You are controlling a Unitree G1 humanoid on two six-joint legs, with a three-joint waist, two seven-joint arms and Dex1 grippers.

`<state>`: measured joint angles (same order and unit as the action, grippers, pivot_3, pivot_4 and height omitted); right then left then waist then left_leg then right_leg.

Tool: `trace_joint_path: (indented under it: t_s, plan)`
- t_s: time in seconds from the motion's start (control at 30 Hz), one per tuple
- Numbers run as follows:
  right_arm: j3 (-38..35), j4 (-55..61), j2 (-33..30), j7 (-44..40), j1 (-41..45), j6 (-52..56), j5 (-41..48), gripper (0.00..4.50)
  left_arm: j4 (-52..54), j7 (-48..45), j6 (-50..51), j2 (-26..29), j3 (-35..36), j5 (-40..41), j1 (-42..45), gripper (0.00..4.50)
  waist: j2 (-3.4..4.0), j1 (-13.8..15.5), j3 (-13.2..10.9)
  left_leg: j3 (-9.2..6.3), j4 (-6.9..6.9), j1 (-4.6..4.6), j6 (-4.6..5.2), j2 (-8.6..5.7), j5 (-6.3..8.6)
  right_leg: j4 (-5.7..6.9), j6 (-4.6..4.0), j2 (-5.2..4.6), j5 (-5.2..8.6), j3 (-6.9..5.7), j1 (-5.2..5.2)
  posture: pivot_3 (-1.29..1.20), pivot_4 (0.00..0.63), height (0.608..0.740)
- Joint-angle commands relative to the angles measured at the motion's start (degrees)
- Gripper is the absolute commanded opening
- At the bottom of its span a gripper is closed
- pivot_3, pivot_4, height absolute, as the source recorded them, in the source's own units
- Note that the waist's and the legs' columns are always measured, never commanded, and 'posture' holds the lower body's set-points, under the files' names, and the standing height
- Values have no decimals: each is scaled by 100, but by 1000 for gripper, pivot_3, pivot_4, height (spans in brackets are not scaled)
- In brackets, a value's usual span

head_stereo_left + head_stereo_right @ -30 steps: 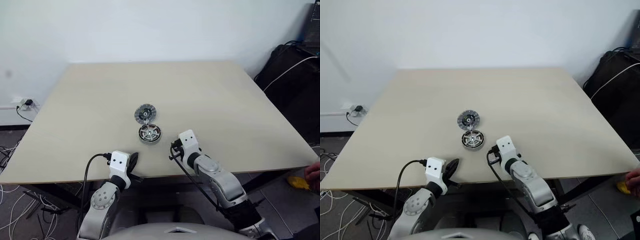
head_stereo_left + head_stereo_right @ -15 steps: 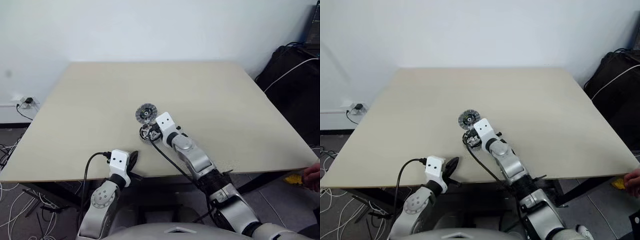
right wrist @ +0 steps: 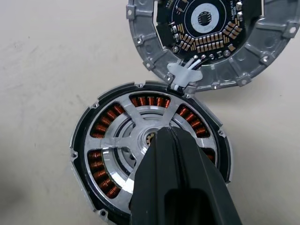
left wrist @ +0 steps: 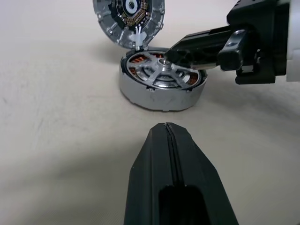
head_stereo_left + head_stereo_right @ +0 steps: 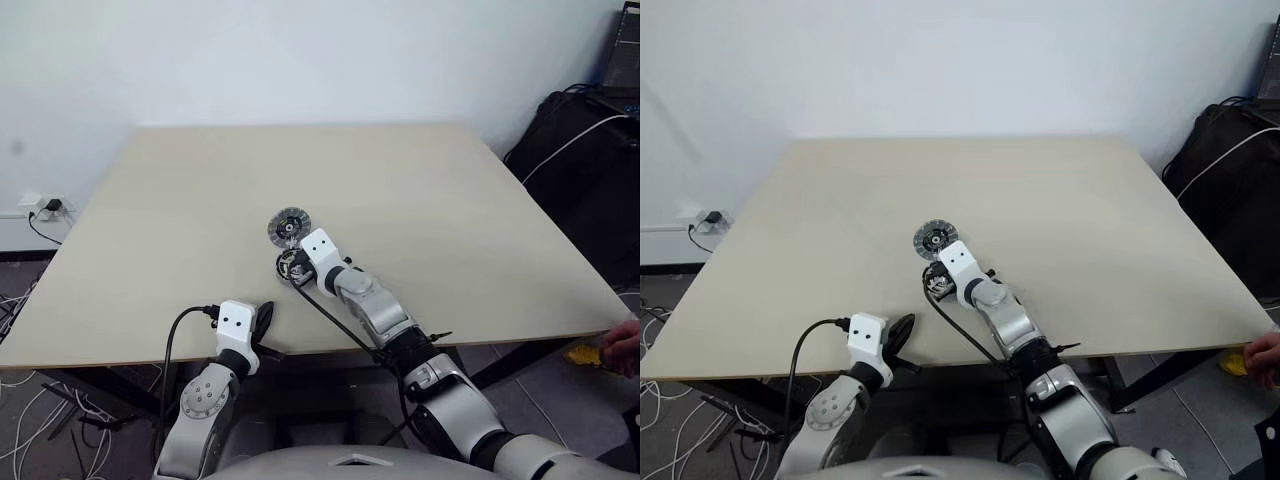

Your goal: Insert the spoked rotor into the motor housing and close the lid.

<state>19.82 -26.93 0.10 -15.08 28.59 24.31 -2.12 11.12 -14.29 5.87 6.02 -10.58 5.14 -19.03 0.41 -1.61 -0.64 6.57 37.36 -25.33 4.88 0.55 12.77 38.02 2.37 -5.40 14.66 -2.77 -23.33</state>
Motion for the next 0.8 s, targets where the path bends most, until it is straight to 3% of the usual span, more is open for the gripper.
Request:
trace_joint_path:
  t_s: [0.03, 0.3, 0.43, 0.6, 0.8]
  plan:
    - [-132, 62, 40, -49, -6, -173, -12, 17, 48, -6, -109, -14, 11, 4, 33, 0, 7, -1, 5, 0, 0, 0, 0, 0, 0, 0, -1, 0, 0, 0, 0, 0, 0, 740]
    - [234, 1339, -489, -943, -207, -287, -91, 17, 7, -17, -115, -26, -12, 7, 28, 0, 11, 6, 2, 0, -2, -6, -2, 0, -1, -2, -4, -3, -2, 2, -9, 0, 0, 740]
    - [775, 1849, -1112, -1655, -137, -36, -450, 879, -18, -25, -111, -36, -27, 8, 38, 0, 10, 8, 3, -1, -1, -5, -1, 0, -1, -3, -5, -5, -2, 2, -8, 0, 0, 740]
    - [1485, 1986, -1752, -2393, 219, -8, -1095, 2546, -60, -34, -119, -56, -49, 10, 72, 0, 10, 22, 2, -3, 1, -6, 0, 0, 0, -3, -7, -12, -3, 10, -8, 0, 0, 740]
    - [2000, 1535, -1995, -3035, 834, -281, -1637, 2546, -118, -24, -153, -92, -73, 7, 106, 0, 7, 26, 2, -6, 5, -6, 0, 3, 0, -3, -10, -14, -5, 3, -9, 0, 0, 740]
